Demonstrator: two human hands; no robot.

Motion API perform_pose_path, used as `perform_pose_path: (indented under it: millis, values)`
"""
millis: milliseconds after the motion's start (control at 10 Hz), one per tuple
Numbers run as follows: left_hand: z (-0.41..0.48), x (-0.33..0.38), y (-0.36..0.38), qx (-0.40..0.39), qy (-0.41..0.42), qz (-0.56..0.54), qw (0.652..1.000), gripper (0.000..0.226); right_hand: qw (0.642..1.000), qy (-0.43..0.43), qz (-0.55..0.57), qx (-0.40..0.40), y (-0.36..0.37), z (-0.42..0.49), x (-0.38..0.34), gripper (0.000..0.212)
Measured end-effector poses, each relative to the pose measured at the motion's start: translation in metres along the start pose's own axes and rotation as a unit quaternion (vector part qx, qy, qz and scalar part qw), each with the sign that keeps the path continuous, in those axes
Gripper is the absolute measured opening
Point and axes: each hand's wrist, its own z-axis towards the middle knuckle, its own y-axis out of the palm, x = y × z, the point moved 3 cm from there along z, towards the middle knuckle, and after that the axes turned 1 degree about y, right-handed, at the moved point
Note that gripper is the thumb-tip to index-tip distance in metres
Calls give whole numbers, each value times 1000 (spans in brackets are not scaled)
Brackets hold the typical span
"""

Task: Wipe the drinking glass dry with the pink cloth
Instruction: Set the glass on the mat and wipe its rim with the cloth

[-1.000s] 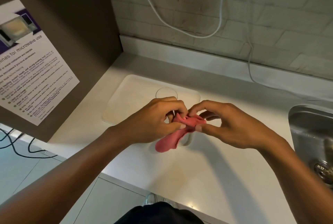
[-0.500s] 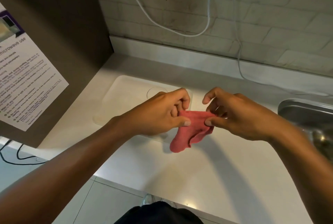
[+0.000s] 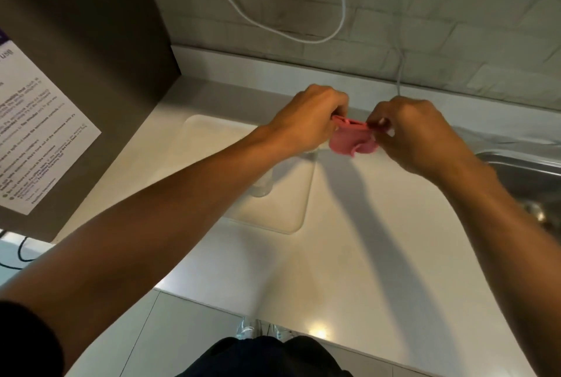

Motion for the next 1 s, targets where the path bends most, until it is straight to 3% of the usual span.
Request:
perform_pose_path:
  millis: [100,200,300,400,500,600,800,900,1000]
  values:
    - [-8,0,38,-27,3,47,999,11,999,19,24,13,41,-16,4,16]
    - [-43,-6,85,-58,44,149,986,13,996,43,51,-55,100,-49,3,27]
    - [-85,-10,134,-156,27,78,984,14,981,89,91,-143,151,-86,0,18]
    - [-103,-18,154,-119,52,183,974,14,976,133,124,-118,168,-104,2,23]
    - [-116,-14,157,-113,83,188,972,16,980,108,126,-110,166,-112,-4,16]
    - [-125,-11,156,-55,91,186,977,16,989,56,89,-103,162,-121,-13,11]
    - [-146,-17,163,3,91,158,983,10,984,75,131,-95,172,-141,-15,12]
    - [-151,-18,166,3,74,128,989,5,990,40,102,-88,170,-141,-17,14]
    - [-156,-16,156,54,48,53,996,12,987,39,144,-50,160,-134,-16,10]
